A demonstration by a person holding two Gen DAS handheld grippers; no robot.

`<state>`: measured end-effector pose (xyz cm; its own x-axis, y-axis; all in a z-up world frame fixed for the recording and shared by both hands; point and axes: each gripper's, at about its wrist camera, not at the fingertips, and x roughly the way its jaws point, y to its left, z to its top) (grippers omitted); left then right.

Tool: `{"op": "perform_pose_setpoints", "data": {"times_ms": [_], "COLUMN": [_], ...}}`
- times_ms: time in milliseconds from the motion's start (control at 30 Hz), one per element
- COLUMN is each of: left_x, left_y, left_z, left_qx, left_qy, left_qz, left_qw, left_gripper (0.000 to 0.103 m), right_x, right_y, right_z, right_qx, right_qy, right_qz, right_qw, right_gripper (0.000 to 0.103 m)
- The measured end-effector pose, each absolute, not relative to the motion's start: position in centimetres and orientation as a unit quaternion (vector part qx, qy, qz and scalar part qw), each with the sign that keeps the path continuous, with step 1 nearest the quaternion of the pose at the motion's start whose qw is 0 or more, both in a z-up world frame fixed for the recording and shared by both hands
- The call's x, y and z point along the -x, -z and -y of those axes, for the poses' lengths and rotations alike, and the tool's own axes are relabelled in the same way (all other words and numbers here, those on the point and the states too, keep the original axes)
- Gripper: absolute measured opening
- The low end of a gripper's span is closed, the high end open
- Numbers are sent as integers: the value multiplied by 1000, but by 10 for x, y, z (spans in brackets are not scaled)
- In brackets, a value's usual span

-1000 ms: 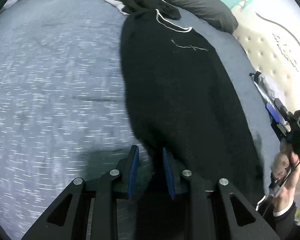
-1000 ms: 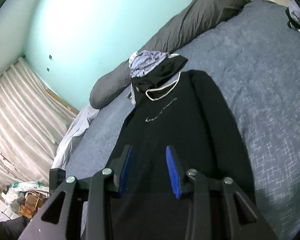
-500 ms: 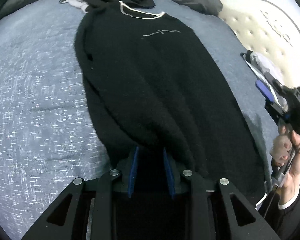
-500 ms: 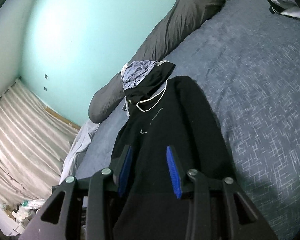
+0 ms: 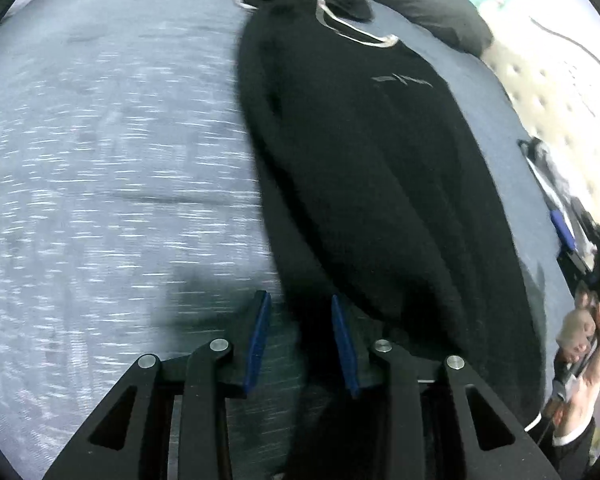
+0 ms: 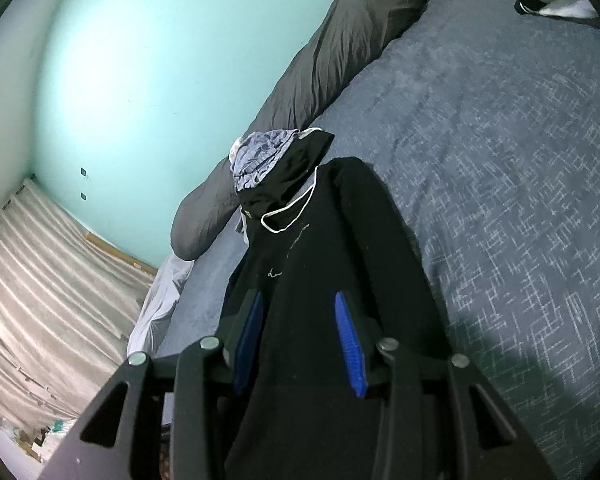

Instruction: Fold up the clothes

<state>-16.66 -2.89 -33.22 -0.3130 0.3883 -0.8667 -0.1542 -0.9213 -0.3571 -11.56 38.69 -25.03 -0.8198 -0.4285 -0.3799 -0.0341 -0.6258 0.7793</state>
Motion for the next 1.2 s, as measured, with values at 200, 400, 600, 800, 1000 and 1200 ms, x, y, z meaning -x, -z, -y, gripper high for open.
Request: {"op": "perform_pose_setpoints", "data": {"times_ms": [200,400,600,800,1000,1200], "left_x": [169,159,164,178,198,202], "left_y": [332,300,265,251,263,273], "left_z": [19,44,114,168,203,225], "left_qx": [562,530,494,479,493,497], "left_qy": [-804,-829,-857,-872,-864,-857], "left_qz": [92,88,113,96,98,138], "left_qw": [169,155,93,14,-16,-16], "left_gripper": [7,6,5,5,5,12], "right_x": [117,117,118,120,121,124], "right_y": [251,253,254,254,256,259], "right_z": [-389,-392,-392,-390,-385,-384], "right_qx": [-279,-276,-276,-278,-285,-290], "right_qy": [857,854,853,854,856,856], "right_qz": [419,427,430,426,417,415], "right_qw": [111,109,109,108,109,107], "right_gripper": [38,38,38,38,38,38]}}
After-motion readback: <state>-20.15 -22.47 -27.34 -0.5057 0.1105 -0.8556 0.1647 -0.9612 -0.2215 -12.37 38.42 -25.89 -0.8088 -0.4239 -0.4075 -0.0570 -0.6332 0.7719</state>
